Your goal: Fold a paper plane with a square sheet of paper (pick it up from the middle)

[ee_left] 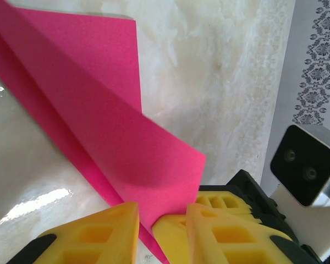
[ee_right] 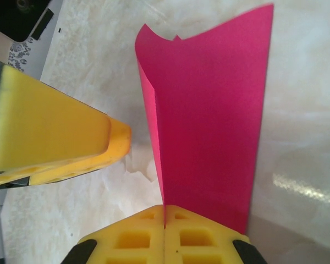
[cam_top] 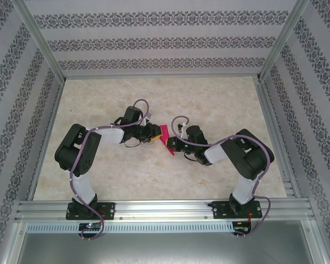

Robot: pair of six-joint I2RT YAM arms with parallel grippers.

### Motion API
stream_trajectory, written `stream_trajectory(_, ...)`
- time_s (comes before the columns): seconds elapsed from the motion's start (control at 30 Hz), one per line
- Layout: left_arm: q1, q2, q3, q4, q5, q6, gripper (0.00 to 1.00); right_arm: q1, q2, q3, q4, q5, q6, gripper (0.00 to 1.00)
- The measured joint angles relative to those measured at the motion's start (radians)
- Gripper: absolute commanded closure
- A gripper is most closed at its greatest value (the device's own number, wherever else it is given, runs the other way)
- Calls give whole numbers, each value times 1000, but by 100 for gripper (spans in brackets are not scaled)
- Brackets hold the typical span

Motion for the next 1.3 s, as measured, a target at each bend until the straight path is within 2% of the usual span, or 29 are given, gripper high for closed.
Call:
stream_trajectory(0.63, -16, 64, 0, 48, 31, 26, 75, -41, 68, -1, 95, -72, 150, 100)
stream_trajectory(1.3, -16, 113, 0, 133, 45, 33, 77, -67, 93, -1, 100, -90, 217, 100)
